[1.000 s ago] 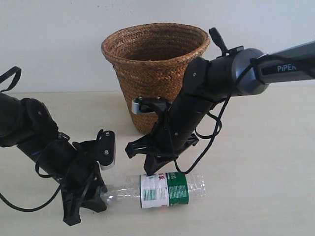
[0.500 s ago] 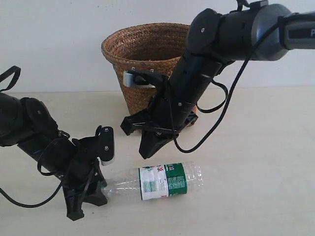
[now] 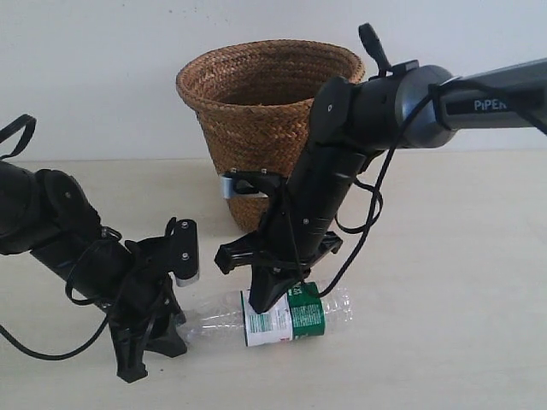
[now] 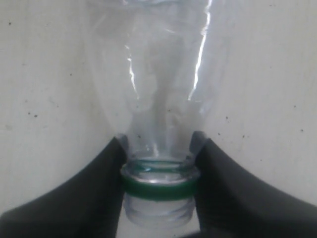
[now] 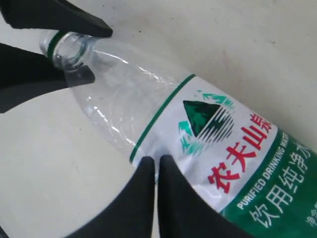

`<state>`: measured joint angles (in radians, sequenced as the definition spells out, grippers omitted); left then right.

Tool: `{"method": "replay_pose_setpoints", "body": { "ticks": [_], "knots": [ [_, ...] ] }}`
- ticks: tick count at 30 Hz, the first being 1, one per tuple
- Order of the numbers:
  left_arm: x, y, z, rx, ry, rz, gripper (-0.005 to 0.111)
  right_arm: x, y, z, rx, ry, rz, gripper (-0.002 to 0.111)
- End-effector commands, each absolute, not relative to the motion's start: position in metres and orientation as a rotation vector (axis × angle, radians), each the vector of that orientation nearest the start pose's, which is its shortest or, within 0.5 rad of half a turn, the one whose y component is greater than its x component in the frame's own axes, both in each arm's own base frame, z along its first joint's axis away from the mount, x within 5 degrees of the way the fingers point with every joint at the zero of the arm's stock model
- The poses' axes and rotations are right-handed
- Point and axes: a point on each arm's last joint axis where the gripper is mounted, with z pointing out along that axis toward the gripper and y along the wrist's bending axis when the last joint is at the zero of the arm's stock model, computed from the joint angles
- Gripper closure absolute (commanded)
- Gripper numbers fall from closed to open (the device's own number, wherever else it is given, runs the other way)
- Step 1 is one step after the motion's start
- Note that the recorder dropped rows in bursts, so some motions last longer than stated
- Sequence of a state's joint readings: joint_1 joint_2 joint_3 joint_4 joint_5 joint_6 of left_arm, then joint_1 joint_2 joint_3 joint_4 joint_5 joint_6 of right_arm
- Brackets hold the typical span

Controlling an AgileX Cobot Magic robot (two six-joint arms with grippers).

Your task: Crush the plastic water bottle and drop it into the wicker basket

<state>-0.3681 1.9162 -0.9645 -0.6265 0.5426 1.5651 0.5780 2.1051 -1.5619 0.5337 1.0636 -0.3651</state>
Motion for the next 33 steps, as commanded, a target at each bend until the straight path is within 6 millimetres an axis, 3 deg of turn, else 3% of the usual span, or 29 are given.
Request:
{"method": "replay_pose_setpoints", "body": {
  "ticks": [1,15,24,28,33],
  "knots": [
    [0.302,-0.147,0.118,1.785,2.125,-0.294,0.102,0.334,0.265,0.166,-1.032,2.876,0.715,0.108],
    [0.303,-0.147,0.118,1.769,2.135,-0.292,0.102,0.343,0.266,0.104,-1.032,2.963,0.625,0.108],
    [0.303,-0.147,0.118,1.753,2.15,-0.296,0.102,0.355,0.276,0.064,-1.074,3.072,0.644,0.108],
    [0.303,-0.147,0.118,1.737,2.165,-0.3,0.102,0.357,0.273,0.057,-1.043,3.143,0.646,0.108],
    [0.303,-0.147,0.118,1.735,2.169,-0.299,0.102,0.363,0.252,0.061,-0.96,3.254,0.674,0.108]
  ]
}}
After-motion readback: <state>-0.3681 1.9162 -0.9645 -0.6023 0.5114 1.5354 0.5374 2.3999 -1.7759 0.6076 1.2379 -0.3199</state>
